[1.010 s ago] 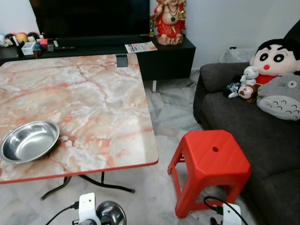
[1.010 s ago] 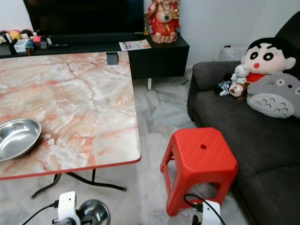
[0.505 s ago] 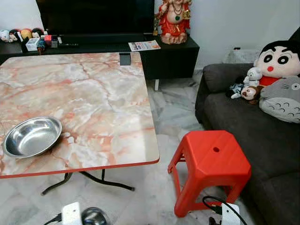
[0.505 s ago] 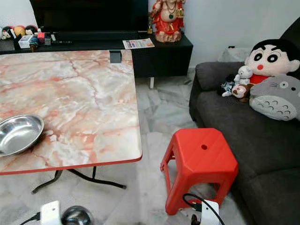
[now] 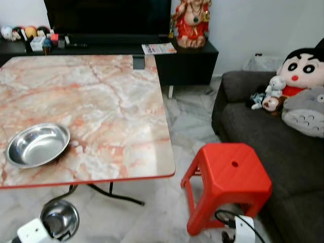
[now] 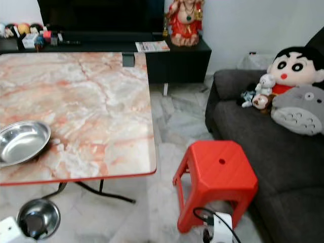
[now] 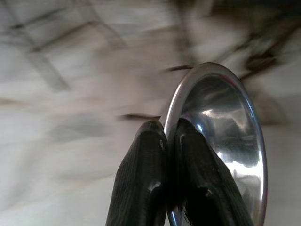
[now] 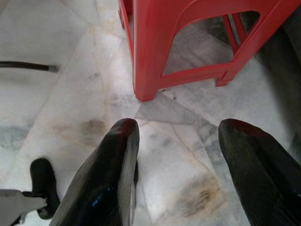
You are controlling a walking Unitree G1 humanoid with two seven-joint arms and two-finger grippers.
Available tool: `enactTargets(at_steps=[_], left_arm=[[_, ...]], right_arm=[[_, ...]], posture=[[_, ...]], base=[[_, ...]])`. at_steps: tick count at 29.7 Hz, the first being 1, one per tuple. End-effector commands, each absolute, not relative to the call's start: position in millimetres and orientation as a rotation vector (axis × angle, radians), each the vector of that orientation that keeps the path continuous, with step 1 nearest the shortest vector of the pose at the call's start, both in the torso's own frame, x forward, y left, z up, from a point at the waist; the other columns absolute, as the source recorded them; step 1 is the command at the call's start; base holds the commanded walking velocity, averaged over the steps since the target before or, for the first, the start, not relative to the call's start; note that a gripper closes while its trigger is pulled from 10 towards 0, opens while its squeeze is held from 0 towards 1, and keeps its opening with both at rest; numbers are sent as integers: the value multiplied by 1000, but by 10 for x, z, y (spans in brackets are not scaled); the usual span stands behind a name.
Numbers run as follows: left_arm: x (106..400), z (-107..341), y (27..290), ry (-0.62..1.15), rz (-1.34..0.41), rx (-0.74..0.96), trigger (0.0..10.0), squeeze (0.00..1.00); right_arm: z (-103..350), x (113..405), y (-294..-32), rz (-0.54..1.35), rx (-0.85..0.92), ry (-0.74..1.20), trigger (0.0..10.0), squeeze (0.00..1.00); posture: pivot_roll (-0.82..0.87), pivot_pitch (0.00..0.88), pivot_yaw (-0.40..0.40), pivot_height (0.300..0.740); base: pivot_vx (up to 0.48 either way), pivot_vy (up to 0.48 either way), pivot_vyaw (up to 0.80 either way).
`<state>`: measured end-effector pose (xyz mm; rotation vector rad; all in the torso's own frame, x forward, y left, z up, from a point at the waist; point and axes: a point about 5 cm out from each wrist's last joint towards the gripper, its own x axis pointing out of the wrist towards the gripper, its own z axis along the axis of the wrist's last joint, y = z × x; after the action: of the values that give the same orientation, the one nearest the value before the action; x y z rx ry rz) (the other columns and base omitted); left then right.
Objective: Setting the table
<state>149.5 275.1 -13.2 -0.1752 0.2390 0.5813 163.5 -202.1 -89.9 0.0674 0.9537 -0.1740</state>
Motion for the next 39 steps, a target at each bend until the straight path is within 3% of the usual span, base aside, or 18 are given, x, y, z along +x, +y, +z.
enactTargets(at_steps=[1,3,6,12,19,25,39], left_arm=[[1527,-121,2638,254,437,-238,10000,0],[1518,-111,2633,256,433,-236,10000,0],[1247,-82,2919,321,374,-223,10000,0],[1235,-84,3090,368,447,-186,10000,0],[1613,-390,2808,502,465,-200,10000,0],[1920,-547,2421,644,316,-167,10000,0],[1994,-665,2210,785,197,-115,10000,0]], right_arm=[[-889,1664,-2014,-158,58,955,10000,0],[-889,1664,-2015,-157,58,955,10000,0],[-887,1674,-2008,-132,41,962,10000,0],[-890,1675,-1988,-126,39,964,10000,0],[-887,1694,-1949,-146,68,951,10000,0],[-887,1677,-1989,-179,83,946,10000,0],[-893,1642,-2040,-224,120,943,10000,0]], posture=[[72,0,-83,740],[72,0,-83,740],[93,0,-101,740],[101,0,-99,740],[71,0,-83,740],[27,0,-63,740],[-30,0,-29,740]], base=[[0,0,0],[0,0,0],[0,0,0],[0,0,0],[0,0,0],[0,0,0],[0,78,-74]])
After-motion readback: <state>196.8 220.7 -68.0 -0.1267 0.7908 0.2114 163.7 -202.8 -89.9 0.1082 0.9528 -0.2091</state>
